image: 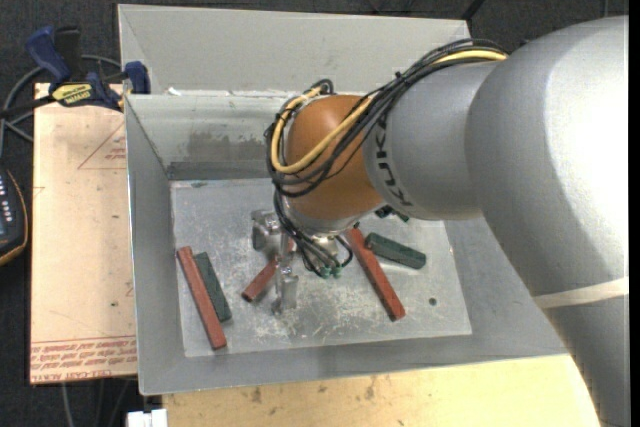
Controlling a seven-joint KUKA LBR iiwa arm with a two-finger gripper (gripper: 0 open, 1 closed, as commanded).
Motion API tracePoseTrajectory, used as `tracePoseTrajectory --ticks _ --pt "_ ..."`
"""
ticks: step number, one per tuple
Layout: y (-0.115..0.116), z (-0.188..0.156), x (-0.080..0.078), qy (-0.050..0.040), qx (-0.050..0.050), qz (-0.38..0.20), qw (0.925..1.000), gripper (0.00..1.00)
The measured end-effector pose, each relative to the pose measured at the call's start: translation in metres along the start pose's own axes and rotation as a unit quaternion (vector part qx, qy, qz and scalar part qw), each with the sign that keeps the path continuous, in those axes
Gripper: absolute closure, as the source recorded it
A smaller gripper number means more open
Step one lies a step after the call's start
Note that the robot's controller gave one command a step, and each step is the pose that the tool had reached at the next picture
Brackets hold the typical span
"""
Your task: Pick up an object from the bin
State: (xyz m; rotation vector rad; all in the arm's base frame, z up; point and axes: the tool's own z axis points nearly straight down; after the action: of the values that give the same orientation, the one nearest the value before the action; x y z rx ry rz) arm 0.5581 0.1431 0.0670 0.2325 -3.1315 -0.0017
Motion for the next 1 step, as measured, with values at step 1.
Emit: tracePoseTrajectory --ticks 1 --pt "-0.0005 -0.0033 -0.0009 -0.0016 0.000 0.001 1.0000 1.00"
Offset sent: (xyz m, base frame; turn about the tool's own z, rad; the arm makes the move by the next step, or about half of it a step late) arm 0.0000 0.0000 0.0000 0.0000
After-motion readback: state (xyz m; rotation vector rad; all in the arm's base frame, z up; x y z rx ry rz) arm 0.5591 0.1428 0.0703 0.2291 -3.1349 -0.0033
